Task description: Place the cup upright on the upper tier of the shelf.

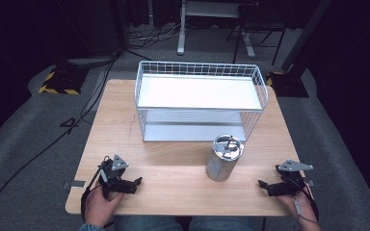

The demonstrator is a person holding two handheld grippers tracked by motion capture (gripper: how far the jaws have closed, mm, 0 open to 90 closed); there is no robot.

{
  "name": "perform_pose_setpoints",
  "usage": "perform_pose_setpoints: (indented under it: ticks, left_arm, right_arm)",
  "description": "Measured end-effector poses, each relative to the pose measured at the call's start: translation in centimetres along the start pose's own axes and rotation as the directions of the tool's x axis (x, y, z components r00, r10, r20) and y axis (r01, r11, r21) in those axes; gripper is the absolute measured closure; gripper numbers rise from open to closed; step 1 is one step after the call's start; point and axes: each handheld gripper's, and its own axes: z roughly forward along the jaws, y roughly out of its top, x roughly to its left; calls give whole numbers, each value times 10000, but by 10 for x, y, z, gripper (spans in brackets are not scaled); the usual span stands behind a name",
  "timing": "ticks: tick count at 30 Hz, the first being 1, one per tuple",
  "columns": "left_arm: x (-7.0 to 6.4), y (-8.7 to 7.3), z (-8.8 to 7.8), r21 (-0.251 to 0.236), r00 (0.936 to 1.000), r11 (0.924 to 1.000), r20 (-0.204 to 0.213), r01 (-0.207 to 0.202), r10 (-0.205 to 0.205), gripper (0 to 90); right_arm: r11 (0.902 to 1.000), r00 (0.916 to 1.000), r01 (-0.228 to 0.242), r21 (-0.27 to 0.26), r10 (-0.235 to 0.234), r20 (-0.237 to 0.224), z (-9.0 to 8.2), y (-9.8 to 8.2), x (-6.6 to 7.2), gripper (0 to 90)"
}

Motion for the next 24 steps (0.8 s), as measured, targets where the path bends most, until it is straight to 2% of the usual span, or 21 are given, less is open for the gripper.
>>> perform_pose_setpoints:
  ticks: [5,9,12,18,24]
  left_arm:
    - [0,0,0,0,10000,10000,-2,-2,2,6]
    - [0,0,0,13,10000,10000,5,14,-14,6]
    - [0,0,0,14,10000,10000,10,13,-13,5]
    - [0,0,0,15,10000,10000,11,13,-13,5]
    - [0,0,0,12,10000,10000,10,15,-15,4]
  right_arm:
    - [10000,10000,24,-94,-23,62,-1,0,0,0]
    - [9985,9995,-300,-451,294,-140,-9,1,-2,0]
    - [9981,9995,-307,-543,301,-130,-12,2,-1,0]
    - [9949,9995,-248,-978,227,-231,-24,12,5,0]
    - [9912,9992,42,-1322,-94,-391,-35,23,12,0]
